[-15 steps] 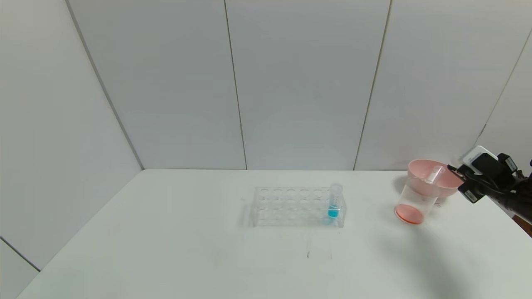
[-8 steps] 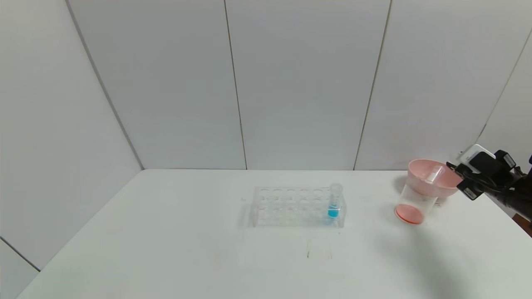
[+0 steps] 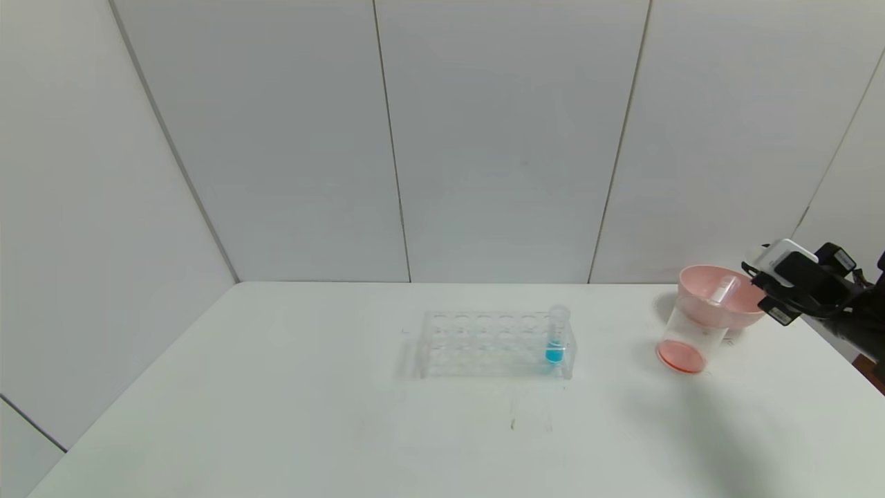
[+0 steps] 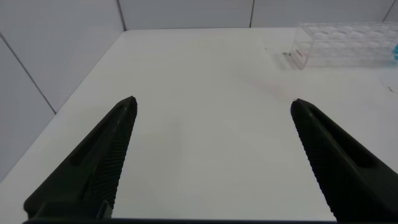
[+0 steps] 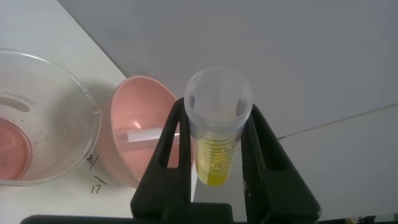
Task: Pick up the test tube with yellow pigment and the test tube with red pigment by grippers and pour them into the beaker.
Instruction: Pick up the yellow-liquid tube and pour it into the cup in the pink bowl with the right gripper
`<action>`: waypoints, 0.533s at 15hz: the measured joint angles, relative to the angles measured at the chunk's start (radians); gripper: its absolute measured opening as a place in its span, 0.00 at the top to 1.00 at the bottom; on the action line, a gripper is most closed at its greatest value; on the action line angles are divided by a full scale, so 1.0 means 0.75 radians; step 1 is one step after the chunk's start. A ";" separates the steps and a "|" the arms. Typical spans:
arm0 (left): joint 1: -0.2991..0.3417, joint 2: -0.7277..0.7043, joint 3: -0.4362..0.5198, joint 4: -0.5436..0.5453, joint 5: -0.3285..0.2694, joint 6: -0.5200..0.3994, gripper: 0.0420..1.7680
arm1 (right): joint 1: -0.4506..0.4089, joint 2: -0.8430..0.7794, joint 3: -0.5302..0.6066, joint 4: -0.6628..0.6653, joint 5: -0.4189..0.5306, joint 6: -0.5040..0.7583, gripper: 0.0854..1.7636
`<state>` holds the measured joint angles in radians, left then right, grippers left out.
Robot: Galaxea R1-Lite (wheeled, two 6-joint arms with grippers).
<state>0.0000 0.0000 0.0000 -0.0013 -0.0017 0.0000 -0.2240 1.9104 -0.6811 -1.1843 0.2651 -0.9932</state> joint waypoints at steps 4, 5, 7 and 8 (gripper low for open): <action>0.000 0.000 0.000 0.000 0.000 0.000 0.00 | 0.002 0.014 -0.002 -0.009 0.002 -0.062 0.74; 0.000 0.000 0.000 0.000 0.000 0.000 0.00 | 0.001 0.017 -0.002 -0.010 0.009 -0.072 0.74; 0.000 0.000 0.000 0.000 0.000 0.000 0.00 | -0.001 0.022 -0.001 -0.009 0.027 -0.128 0.74; 0.000 0.000 0.000 0.000 0.000 0.000 0.00 | -0.003 0.023 -0.001 -0.010 0.029 -0.180 0.74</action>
<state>0.0000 0.0000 0.0000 -0.0013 -0.0017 0.0000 -0.2260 1.9277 -0.6815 -1.1915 0.2870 -1.1283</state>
